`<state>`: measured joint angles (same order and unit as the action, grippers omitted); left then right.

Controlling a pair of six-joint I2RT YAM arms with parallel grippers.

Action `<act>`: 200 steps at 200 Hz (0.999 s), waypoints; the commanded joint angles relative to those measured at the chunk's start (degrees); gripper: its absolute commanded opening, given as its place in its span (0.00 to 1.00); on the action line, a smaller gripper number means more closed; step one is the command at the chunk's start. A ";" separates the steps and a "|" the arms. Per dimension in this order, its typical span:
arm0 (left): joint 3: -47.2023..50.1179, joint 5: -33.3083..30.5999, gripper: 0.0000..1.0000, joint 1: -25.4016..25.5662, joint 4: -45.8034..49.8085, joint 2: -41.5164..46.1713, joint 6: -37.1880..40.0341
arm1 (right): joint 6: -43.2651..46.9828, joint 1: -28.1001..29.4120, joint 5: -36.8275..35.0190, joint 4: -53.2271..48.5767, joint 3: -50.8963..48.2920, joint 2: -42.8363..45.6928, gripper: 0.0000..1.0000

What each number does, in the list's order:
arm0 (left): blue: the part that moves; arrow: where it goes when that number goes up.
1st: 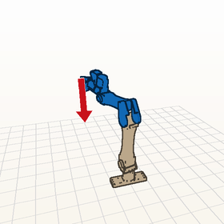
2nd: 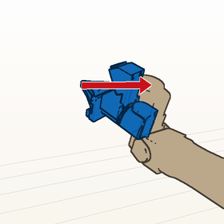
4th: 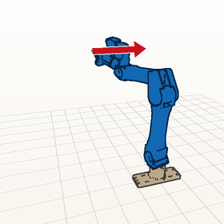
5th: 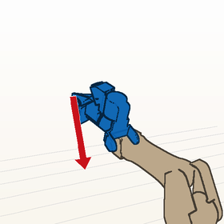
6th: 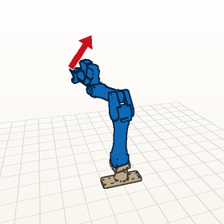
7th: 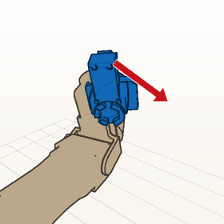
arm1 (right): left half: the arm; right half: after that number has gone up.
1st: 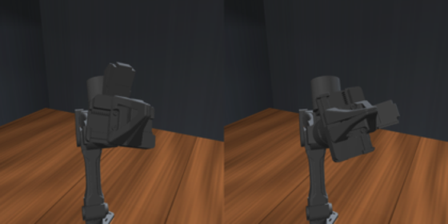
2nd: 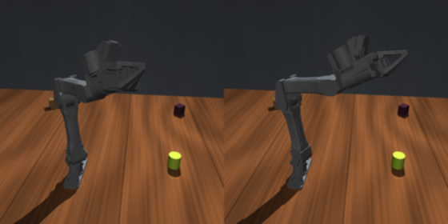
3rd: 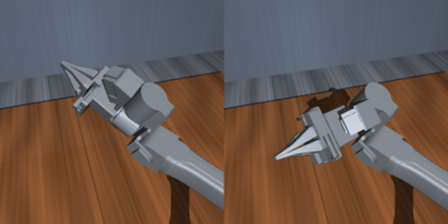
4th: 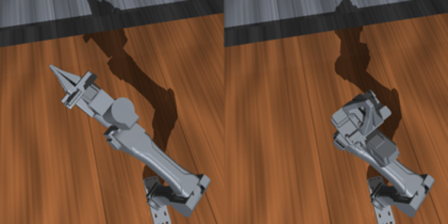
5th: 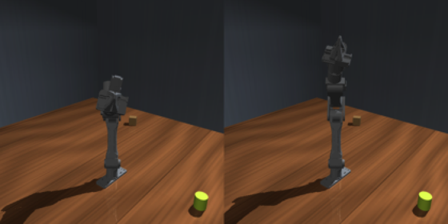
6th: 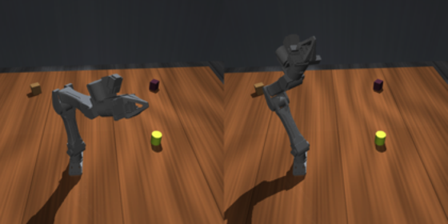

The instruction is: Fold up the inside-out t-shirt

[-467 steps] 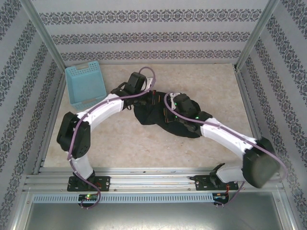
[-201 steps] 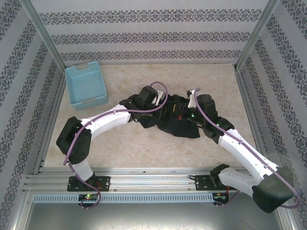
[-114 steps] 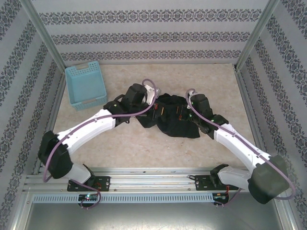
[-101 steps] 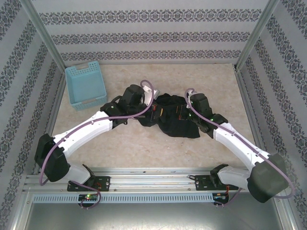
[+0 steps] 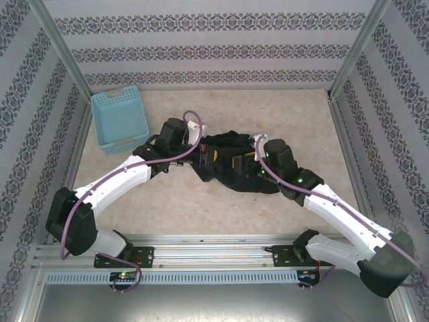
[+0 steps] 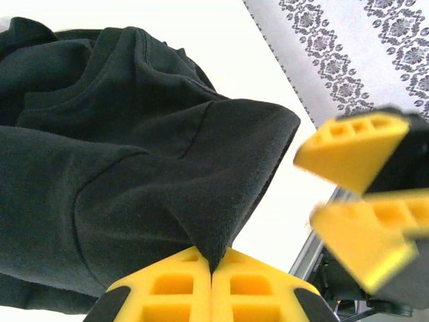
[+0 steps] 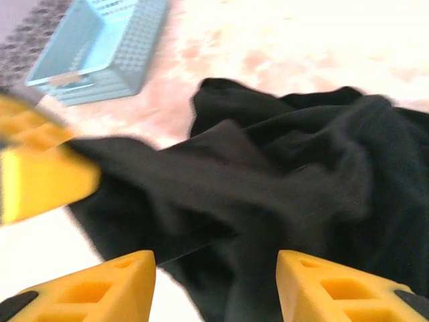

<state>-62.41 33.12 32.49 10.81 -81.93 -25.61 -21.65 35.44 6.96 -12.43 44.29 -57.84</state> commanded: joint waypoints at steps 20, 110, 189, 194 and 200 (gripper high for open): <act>0.28 2.03 0.00 -1.18 -3.03 1.14 -0.92 | -2.37 1.44 6.88 10.30 -4.55 -2.63 0.49; 1.89 1.34 0.00 -1.30 0.16 3.16 0.87 | -2.71 -0.52 12.50 17.98 1.62 -19.58 0.44; 4.05 1.22 0.00 -1.38 -0.58 4.67 0.48 | -1.21 0.23 12.02 17.25 5.34 -25.31 0.41; 3.97 1.26 0.00 -1.38 -0.62 4.69 0.51 | -1.13 0.37 11.95 17.17 5.44 -25.49 0.40; 3.84 1.33 0.00 -1.44 -0.65 4.59 0.47 | -0.96 0.49 11.68 16.94 5.62 -25.56 0.39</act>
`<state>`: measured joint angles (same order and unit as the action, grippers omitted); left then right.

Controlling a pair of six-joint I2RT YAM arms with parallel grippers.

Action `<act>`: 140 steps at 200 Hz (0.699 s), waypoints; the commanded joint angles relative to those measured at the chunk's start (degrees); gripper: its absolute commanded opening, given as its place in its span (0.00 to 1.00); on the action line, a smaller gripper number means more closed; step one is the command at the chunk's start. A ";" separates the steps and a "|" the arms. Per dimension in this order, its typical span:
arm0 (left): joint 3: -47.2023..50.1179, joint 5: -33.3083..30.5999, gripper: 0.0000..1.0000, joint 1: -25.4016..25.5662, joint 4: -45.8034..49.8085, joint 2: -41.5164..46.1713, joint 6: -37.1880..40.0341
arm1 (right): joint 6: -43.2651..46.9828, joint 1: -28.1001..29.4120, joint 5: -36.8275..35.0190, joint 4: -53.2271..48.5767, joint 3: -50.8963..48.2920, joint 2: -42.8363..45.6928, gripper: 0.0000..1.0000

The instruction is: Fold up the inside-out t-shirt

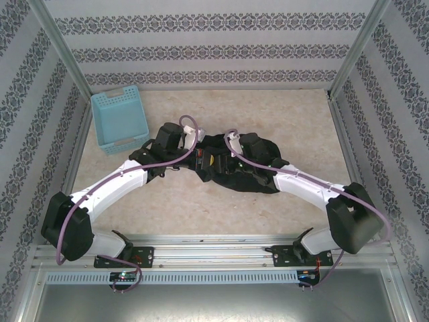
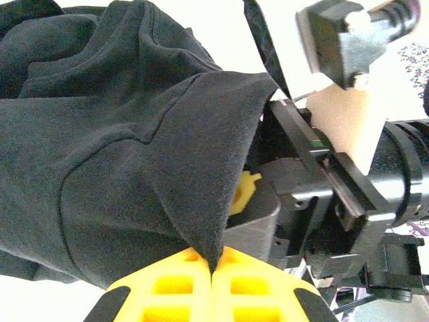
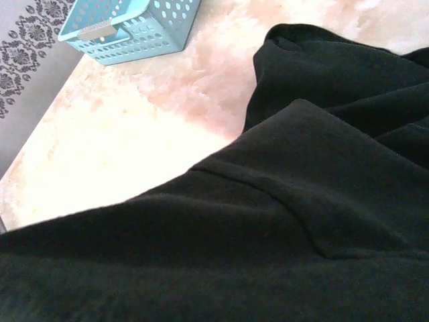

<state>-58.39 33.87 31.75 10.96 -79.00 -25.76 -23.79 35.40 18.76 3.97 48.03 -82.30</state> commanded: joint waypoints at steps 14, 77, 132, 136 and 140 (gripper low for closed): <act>-0.23 0.80 0.00 -0.79 -0.98 1.56 0.71 | 1.27 0.79 -0.72 0.38 1.98 -1.37 0.35; 0.56 0.28 0.00 -2.36 -0.33 1.79 1.15 | 1.84 1.77 -7.93 -2.50 0.99 4.17 0.00; -1.66 -5.18 0.03 -3.09 4.06 0.22 4.83 | 0.67 1.73 -11.59 -7.77 -1.57 12.06 0.00; -2.06 -5.73 0.03 -3.09 4.36 -0.11 4.98 | 0.43 1.73 -11.33 -7.97 -1.67 12.56 0.00; -2.50 -6.47 0.04 -3.09 4.75 -0.53 5.24 | 0.10 1.78 -11.04 -8.15 -1.71 12.95 0.00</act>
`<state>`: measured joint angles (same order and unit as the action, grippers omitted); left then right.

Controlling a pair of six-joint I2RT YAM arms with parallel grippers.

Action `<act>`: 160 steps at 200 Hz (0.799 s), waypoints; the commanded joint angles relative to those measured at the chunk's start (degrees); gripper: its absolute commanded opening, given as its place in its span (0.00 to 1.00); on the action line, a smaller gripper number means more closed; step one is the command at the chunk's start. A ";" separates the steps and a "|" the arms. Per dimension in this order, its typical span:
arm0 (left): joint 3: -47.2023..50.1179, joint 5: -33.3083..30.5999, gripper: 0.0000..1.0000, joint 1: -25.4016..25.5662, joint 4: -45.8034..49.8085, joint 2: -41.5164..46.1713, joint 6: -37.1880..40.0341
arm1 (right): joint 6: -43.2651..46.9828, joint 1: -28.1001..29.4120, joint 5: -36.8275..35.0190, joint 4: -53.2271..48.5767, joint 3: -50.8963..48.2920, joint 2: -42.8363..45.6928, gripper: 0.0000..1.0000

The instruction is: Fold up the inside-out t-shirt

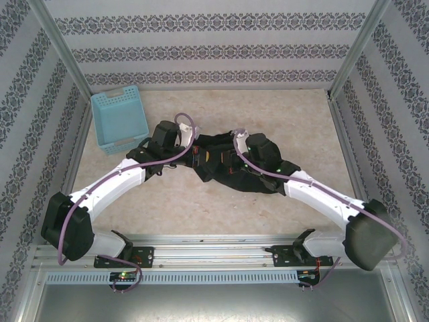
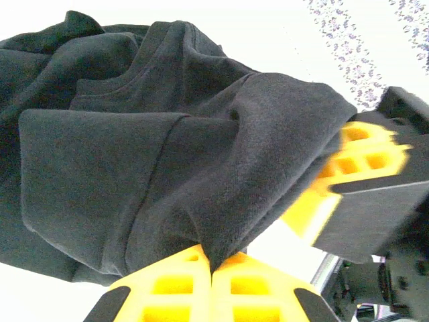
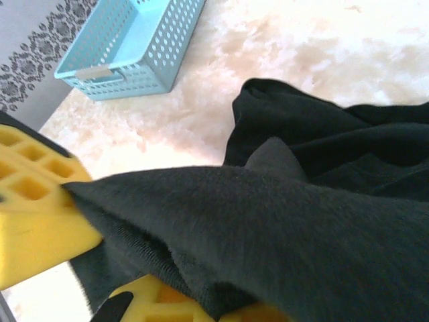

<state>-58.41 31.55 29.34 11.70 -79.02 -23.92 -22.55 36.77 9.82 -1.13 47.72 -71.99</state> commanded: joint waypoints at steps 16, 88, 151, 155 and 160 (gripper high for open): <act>-4.94 -7.76 0.05 -0.62 5.92 -2.73 4.12 | -2.40 0.44 -0.57 -4.34 -1.07 4.04 0.00; -19.15 -17.94 0.32 1.13 14.77 -13.31 6.01 | -6.04 0.65 -1.12 -10.54 5.18 9.55 0.00; -4.75 -28.08 0.59 14.75 8.07 1.41 8.98 | -8.73 0.30 -2.27 -10.56 8.56 7.41 0.00; -4.32 -29.30 0.60 15.84 7.61 1.77 9.00 | -8.87 0.28 -2.27 -10.59 8.80 7.35 0.00; -3.68 -30.36 0.61 17.01 6.89 2.27 8.81 | -8.84 0.31 -2.27 -10.72 9.01 7.23 0.00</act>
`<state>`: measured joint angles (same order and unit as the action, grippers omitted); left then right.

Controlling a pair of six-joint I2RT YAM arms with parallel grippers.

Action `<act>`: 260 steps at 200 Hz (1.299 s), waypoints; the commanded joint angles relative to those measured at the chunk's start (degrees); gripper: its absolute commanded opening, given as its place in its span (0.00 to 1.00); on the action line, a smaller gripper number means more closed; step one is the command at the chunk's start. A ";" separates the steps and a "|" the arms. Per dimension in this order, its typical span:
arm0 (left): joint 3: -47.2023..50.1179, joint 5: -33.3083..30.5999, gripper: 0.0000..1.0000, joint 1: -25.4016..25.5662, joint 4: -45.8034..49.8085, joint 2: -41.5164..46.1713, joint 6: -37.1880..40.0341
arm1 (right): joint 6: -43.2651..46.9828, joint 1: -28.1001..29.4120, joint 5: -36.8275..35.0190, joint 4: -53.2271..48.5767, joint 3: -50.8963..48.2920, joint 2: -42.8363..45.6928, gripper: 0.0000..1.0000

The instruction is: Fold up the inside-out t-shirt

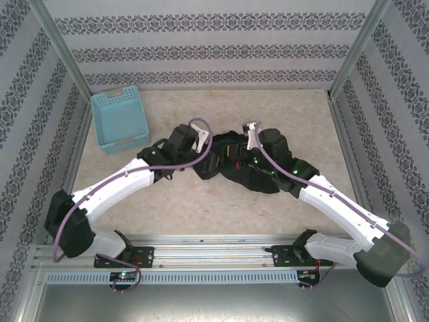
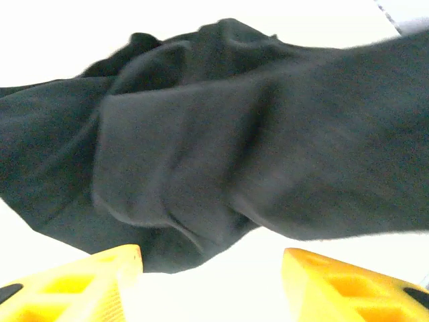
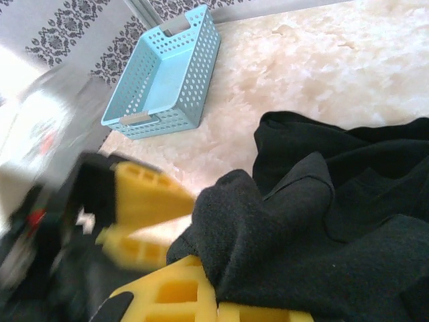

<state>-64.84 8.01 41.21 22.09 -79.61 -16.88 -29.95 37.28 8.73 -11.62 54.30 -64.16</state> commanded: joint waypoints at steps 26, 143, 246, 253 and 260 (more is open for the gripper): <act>5.39 -8.43 0.67 6.78 -9.42 2.38 -2.69 | -1.81 -0.04 -0.98 -0.32 3.30 -0.78 0.00; 1.14 -17.70 0.20 5.81 -10.33 -4.40 -11.03 | -3.39 0.19 -11.36 -7.34 3.54 -0.47 0.00; -1.54 -2.80 0.00 5.73 -4.34 2.24 -13.79 | 0.34 0.57 -20.12 -9.19 6.50 -7.42 0.00; -1.37 -2.65 0.00 5.66 -3.84 3.53 -13.72 | 0.57 0.46 -20.55 -9.13 6.45 -7.66 0.00; -1.40 -2.28 0.00 5.40 -3.17 4.62 -13.41 | 0.78 0.47 -20.85 -9.13 6.36 -7.89 0.00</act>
<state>-64.29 2.26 47.51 15.77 -80.16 -29.28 -31.11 37.30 -8.32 -20.45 59.31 -71.05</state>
